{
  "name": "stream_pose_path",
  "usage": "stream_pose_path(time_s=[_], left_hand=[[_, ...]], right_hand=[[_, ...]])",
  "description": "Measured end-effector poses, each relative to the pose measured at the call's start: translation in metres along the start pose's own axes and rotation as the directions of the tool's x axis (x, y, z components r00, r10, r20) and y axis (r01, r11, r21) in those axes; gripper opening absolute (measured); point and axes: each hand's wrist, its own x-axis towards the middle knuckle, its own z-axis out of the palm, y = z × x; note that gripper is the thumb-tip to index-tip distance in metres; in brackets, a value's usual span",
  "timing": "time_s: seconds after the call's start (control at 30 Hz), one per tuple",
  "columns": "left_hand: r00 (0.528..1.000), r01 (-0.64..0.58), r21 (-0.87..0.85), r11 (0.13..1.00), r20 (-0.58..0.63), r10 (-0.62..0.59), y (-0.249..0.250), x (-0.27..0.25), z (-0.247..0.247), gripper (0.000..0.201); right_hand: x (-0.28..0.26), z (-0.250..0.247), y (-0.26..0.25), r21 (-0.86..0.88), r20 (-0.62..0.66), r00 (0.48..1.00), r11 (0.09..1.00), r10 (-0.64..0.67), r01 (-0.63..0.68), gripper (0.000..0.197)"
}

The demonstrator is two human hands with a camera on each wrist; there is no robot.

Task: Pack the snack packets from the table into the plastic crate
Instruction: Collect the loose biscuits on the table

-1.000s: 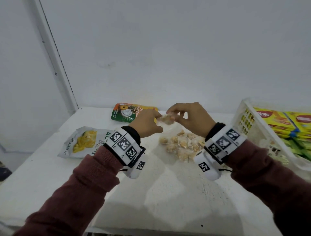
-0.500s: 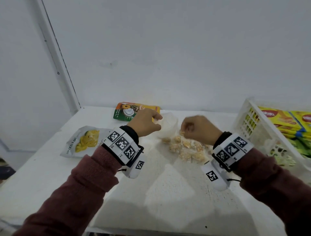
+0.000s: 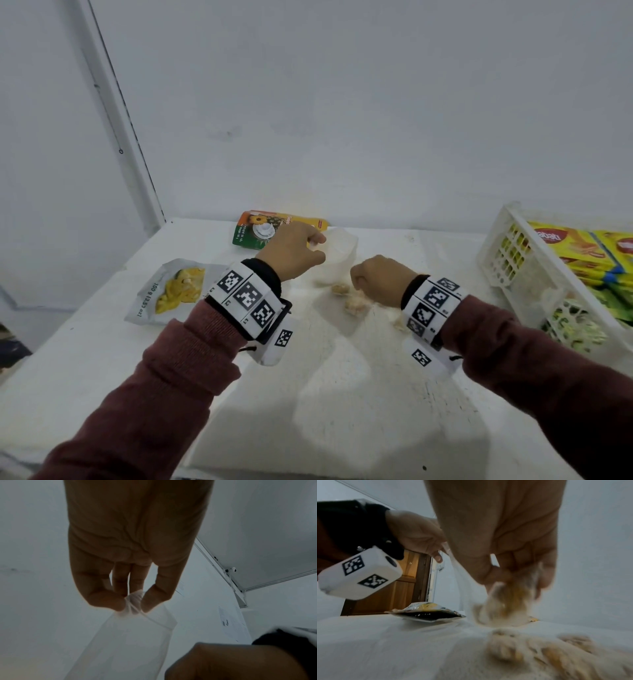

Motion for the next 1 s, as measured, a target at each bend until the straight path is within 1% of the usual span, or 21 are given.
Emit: stream_pose_path(time_s=[0.03,0.07,0.13,0.17,0.23,0.27,0.3,0.4,0.43,0.47,0.53,0.6,0.63,0.67,0.7,0.77,0.8,0.87,0.93,1.0], left_hand=[[1.0,-0.002,0.005,1.0,-0.011,0.002,0.0,0.0,0.0,0.034],[1.0,-0.004,0.01,1.0,-0.02,0.005,0.0,0.0,0.001,0.033],[1.0,-0.006,0.016,1.0,-0.026,0.007,0.0,-0.002,0.001,0.033],[1.0,-0.004,0.016,1.0,-0.023,0.004,0.0,-0.002,0.001,0.034],[1.0,0.004,0.014,1.0,-0.015,-0.003,-0.002,-0.004,0.001,0.034],[1.0,0.008,0.016,1.0,-0.014,-0.007,-0.003,-0.004,0.0,0.035],[1.0,0.011,0.02,1.0,-0.014,-0.011,-0.004,-0.004,-0.001,0.036],[1.0,0.023,0.016,1.0,-0.015,-0.022,-0.005,-0.003,-0.003,0.037],[1.0,0.027,0.01,1.0,-0.015,-0.027,-0.005,-0.003,-0.003,0.038],[0.999,0.033,0.005,0.999,-0.017,-0.033,-0.005,-0.003,-0.004,0.038],[0.999,0.042,0.005,0.999,-0.029,-0.042,-0.006,-0.003,-0.006,0.039],[0.998,0.054,0.001,0.999,-0.043,-0.054,-0.006,-0.002,-0.008,0.039],[0.997,0.057,-0.004,0.998,-0.047,-0.057,-0.006,-0.001,-0.008,0.039],[0.997,0.056,-0.005,0.998,-0.046,-0.056,-0.005,0.0,-0.008,0.039],[0.998,0.051,-0.004,0.999,-0.043,-0.051,-0.004,0.0,-0.008,0.039],[0.998,0.041,-0.022,0.999,-0.039,-0.042,-0.002,0.001,-0.008,0.04],[0.999,0.037,-0.043,0.998,-0.037,-0.039,-0.001,0.002,-0.008,0.04],[0.999,0.033,-0.074,0.997,-0.027,-0.035,0.0,0.002,-0.008,0.04],[1.0,0.022,-0.1,0.995,-0.013,-0.023,0.001,0.001,-0.008,0.038],[1.0,0.011,-0.142,0.99,0.008,-0.01,0.001,0.001,-0.008,0.037]], right_hand=[[0.004,0.0,-0.003,0.022,0.014,1.0,1.0,0.0,0.0,0.027],[0.007,0.0,-0.006,0.004,0.047,0.999,1.0,0.009,-0.009,0.026],[0.011,0.004,-0.011,-0.101,0.125,0.991,0.994,0.051,-0.038,0.028],[0.012,0.008,-0.012,-0.173,0.16,0.985,0.984,0.071,-0.043,0.033],[0.015,0.014,-0.01,-0.313,0.219,0.972,0.95,0.081,-0.009,0.051],[0.017,0.017,-0.009,-0.346,0.231,0.97,0.938,0.075,0.01,0.056],[0.018,0.019,-0.007,-0.359,0.224,0.972,0.933,0.065,0.02,0.056],[0.018,0.019,-0.007,-0.365,0.169,0.985,0.931,0.043,0.022,0.041],[0.017,0.016,-0.007,-0.329,0.145,0.988,0.944,0.05,0.0,0.037],[0.015,0.01,-0.006,-0.257,0.117,0.991,0.966,0.071,-0.039,0.035],[0.012,-0.013,0.001,-0.054,0.043,0.993,0.993,0.111,-0.108,0.031],[0.006,-0.044,0.01,0.12,-0.086,0.986,0.984,0.141,-0.13,0.029],[0.002,-0.059,0.013,0.183,-0.163,0.975,0.976,0.15,-0.119,0.026],[-0.002,-0.07,0.014,0.241,-0.242,0.959,0.967,0.149,-0.089,0.023],[-0.006,-0.079,0.013,0.295,-0.317,0.94,0.955,0.128,-0.03,0.019],[-0.013,-0.085,0.004,0.404,-0.427,0.903,0.904,0.05,0.141,0.012],[-0.015,-0.084,-0.001,0.432,-0.457,0.889,0.877,0.012,0.21,0.013],[-0.016,-0.078,-0.008,0.443,-0.454,0.89,0.856,-0.043,0.268,0.014],[-0.014,-0.069,-0.011,0.412,-0.416,0.906,0.871,-0.083,0.269,0.01],[-0.013,-0.062,-0.011,0.325,-0.398,0.912,0.913,-0.103,0.245,0.01]])
